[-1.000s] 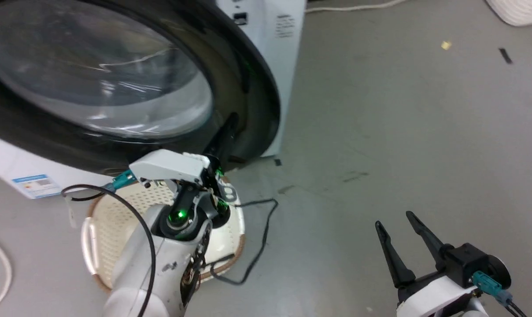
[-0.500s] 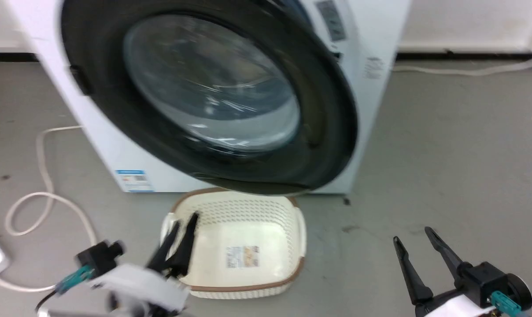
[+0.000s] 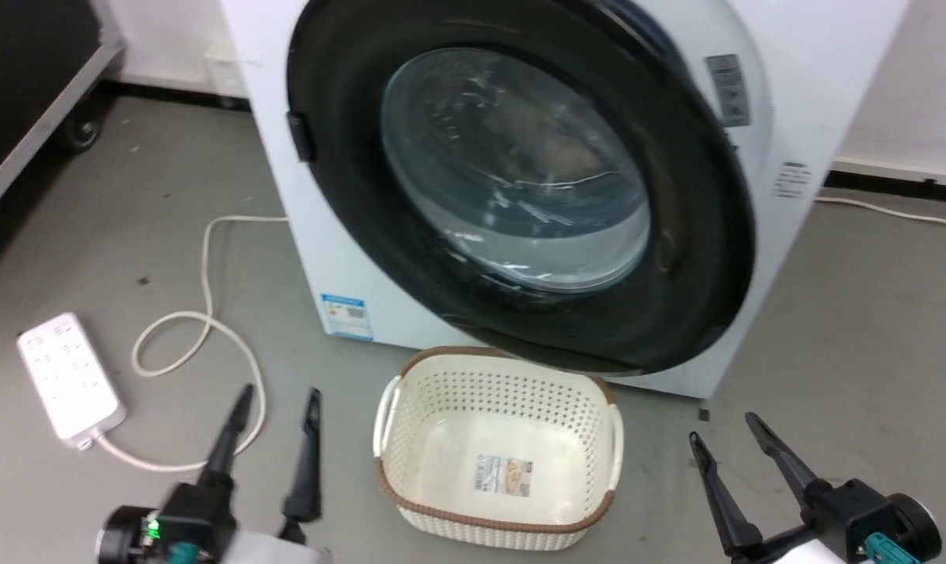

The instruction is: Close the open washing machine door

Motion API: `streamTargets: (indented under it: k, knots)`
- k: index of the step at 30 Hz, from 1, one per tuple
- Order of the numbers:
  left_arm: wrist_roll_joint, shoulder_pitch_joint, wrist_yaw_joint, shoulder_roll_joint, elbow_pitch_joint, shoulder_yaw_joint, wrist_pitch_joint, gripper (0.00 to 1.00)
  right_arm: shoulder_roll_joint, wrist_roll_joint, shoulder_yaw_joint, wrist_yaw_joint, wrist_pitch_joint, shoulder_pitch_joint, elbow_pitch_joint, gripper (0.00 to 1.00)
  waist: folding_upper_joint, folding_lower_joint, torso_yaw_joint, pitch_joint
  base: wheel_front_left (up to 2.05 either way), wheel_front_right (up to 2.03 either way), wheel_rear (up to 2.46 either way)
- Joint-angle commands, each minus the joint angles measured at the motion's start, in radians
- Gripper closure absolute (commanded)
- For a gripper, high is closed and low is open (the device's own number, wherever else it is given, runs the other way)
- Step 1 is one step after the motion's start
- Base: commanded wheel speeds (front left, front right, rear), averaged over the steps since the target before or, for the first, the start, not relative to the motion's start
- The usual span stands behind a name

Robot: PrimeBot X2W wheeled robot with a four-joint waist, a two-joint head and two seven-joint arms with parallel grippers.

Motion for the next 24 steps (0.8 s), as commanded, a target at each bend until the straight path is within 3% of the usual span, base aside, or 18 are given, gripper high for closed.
streamTargets:
  k: [1, 3, 4, 5, 9, 13, 18, 24]
  knots:
    - [0.021, 0.011, 0.004, -0.003, -0.005, -0.007, -0.004, 0.0, -0.001, -0.004, 0.003, 0.001, 0.001, 0.014, -0.007, 0.0, 0.0, 0.0002, 0.018, 0.015, 0.0, 0.0, 0.0]
    - [0.064, 0.017, 0.005, -0.014, -0.011, -0.019, -0.004, 0.0, -0.009, 0.006, 0.016, 0.001, 0.008, 0.007, -0.015, 0.0, 0.0, 0.0002, 0.037, 0.033, 0.0, 0.0, 0.0]
    - [0.076, 0.018, 0.005, -0.021, -0.013, -0.024, -0.004, 0.0, -0.017, 0.011, 0.024, 0.001, 0.011, -0.001, -0.023, 0.61, 0.0, 0.0002, 0.048, 0.045, 0.0, 0.0, 0.0]
    - [0.085, 0.017, 0.003, -0.027, -0.013, -0.027, -0.004, 0.0, -0.027, 0.017, 0.033, 0.001, 0.013, -0.01, -0.03, 1.0, 0.0, 0.0002, 0.057, 0.055, 0.0, 0.0, 0.0]
    - [0.096, -0.004, -0.01, -0.055, -0.011, -0.033, -0.004, 0.0, -0.086, 0.047, 0.068, 0.001, 0.041, -0.076, -0.067, 1.0, 0.0, 0.0002, 0.1, 0.113, 0.0, 0.0, 0.0]
    - [0.097, -0.029, -0.021, -0.079, -0.006, -0.037, -0.004, 0.0, -0.184, 0.093, 0.117, 0.001, 0.095, -0.204, -0.083, 1.0, 0.0, 0.0002, 0.127, 0.18, 0.0, 0.0, 0.0]
    - [0.102, -0.072, -0.033, -0.1, 0.002, -0.05, -0.004, 0.0, -0.313, 0.172, 0.153, 0.001, 0.161, -0.383, -0.017, 1.0, 0.0, 0.0002, 0.162, 0.25, 0.0, 0.0, 0.0]
    - [0.099, -0.109, -0.031, -0.116, 0.001, -0.062, -0.004, 0.0, -0.421, 0.278, 0.159, 0.001, 0.209, -0.546, 0.089, 1.0, 0.0, 0.0002, 0.195, 0.305, 0.0, 0.0, 0.0]
